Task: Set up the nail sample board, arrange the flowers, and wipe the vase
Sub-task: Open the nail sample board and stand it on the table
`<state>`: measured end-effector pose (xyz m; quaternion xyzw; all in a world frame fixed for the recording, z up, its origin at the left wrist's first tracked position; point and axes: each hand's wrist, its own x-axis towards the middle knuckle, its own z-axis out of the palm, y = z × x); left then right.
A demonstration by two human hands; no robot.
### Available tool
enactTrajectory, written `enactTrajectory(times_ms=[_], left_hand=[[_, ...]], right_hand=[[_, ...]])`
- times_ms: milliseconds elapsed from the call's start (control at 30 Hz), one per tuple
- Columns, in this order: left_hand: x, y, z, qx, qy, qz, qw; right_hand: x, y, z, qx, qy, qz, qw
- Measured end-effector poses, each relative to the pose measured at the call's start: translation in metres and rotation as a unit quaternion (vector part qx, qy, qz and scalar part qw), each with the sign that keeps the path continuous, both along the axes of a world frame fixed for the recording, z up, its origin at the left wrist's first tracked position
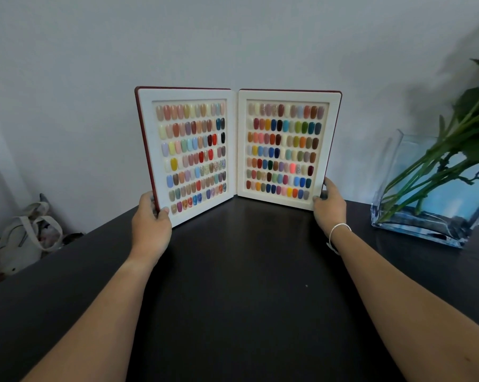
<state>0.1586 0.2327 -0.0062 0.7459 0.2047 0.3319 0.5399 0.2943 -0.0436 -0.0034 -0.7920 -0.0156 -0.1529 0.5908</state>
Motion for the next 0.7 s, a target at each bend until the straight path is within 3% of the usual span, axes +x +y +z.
enactTrajectory(times_ms=[700], left_hand=[[-0.003,0.0,-0.003,0.008,-0.019,0.001,1.0]], right_hand=[[-0.031,-0.016,-0.002,0.015,-0.032,-0.043,0.998]])
